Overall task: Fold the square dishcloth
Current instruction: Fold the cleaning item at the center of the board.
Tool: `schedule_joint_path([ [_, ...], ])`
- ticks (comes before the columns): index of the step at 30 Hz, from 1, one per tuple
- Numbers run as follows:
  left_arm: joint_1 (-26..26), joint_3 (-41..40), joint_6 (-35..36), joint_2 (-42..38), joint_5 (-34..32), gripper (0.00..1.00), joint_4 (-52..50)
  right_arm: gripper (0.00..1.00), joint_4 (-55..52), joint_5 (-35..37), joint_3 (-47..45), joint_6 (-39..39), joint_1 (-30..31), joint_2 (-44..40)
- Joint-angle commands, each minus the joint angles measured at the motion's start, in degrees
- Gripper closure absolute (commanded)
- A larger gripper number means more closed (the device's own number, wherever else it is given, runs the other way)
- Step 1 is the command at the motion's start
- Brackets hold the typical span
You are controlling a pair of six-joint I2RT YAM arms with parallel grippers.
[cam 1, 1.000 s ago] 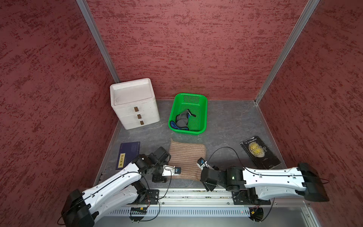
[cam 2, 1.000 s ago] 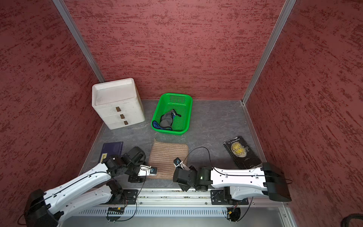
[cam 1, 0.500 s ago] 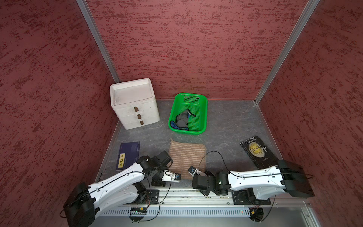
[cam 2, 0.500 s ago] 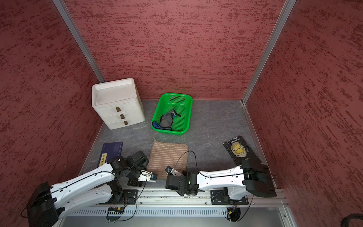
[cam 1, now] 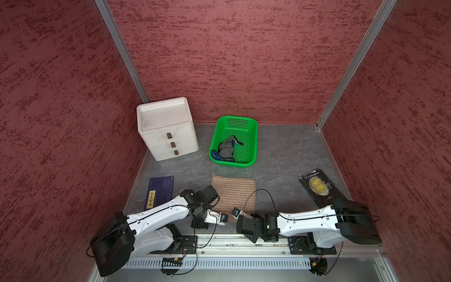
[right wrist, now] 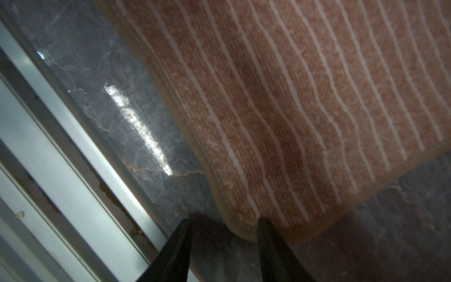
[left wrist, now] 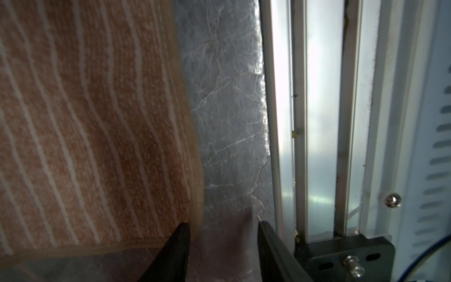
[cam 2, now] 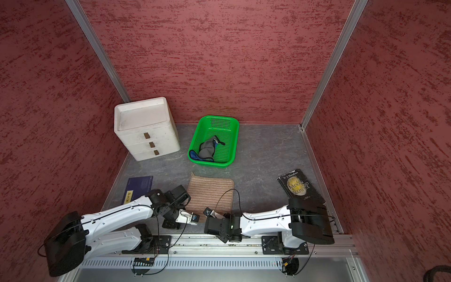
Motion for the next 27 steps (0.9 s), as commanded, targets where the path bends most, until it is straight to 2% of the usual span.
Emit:
schedule_joint_path([
  [1, -0.31, 1.65, 0.07, 1.59, -0.93, 0.57, 2.27, 0.59, 0.94, -0.42, -0.64, 2.83, -1.54, 0.94],
  [3, -0.39, 1.65, 0.25, 2.55, -1.66, 0.63, 2.91, 0.62, 0.7, -0.54, -0.95, 3.6, -2.19, 1.24],
  [6, -0.39, 1.94, 0.54, 3.84, -2.54, 0.82, 2.43, 0.7, 0.26, -0.78, -0.91, 4.71, -2.5, 0.17],
  [8, -0.35, 2.64, 0.27, 4.4, -2.91, 0.94, 1.09, 0.79, 0.23, -1.2, -1.14, 4.77, -2.46, -1.17],
  [10, -0.31, 3.38, -0.16, 4.11, -3.29, 1.0, -0.46, 0.9, -0.13, -1.25, -1.39, 4.79, -2.48, -2.47],
  [12, -0.3, 4.1, -0.69, 3.01, -3.01, 1.0, -1.84, 1.0, -0.71, -1.25, -1.3, 4.69, -2.52, -4.31],
  [23, -0.48, 6.18, -0.86, -6.84, -0.72, 0.99, -7.2, 1.0, -5.53, -3.0, 1.69, 3.65, -2.52, -9.3],
  [24, -0.53, 5.72, -1.09, -7.4, -0.52, 0.87, -6.62, 1.0, -6.16, -3.23, 2.03, 3.45, -2.48, -9.72],
  [27, -2.32, 3.83, -0.91, -7.32, 0.25, 0.63, -5.7, 1.0, -7.57, -3.64, 2.91, 3.59, -2.7, -10.48],
])
